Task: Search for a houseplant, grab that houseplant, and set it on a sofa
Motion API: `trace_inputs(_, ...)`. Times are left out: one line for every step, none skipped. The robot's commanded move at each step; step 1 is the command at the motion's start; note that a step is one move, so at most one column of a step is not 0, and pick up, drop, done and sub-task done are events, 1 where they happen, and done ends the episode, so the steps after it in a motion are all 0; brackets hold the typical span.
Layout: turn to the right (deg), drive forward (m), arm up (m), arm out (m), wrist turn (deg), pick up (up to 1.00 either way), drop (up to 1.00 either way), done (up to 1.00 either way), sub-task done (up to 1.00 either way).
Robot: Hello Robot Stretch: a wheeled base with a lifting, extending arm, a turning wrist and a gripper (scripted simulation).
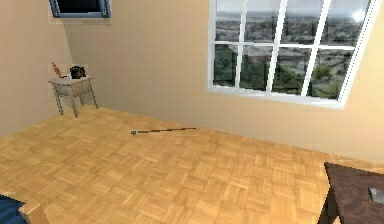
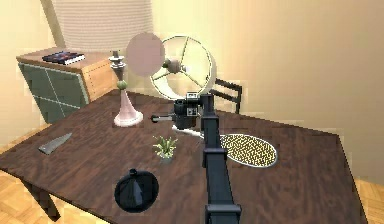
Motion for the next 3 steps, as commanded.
trace_inputs(0.0,0.00,-0.30,0.00,0.0,0.00,0.00,0.00,0.00)
trace_inputs(0.0,0.00,0.00,0.00,0.0,1.00,0.00,0.00,0.00)
trace_inputs(0.0,0.00,0.10,0.00,0.0,0.00,0.00,0.00,0.00)
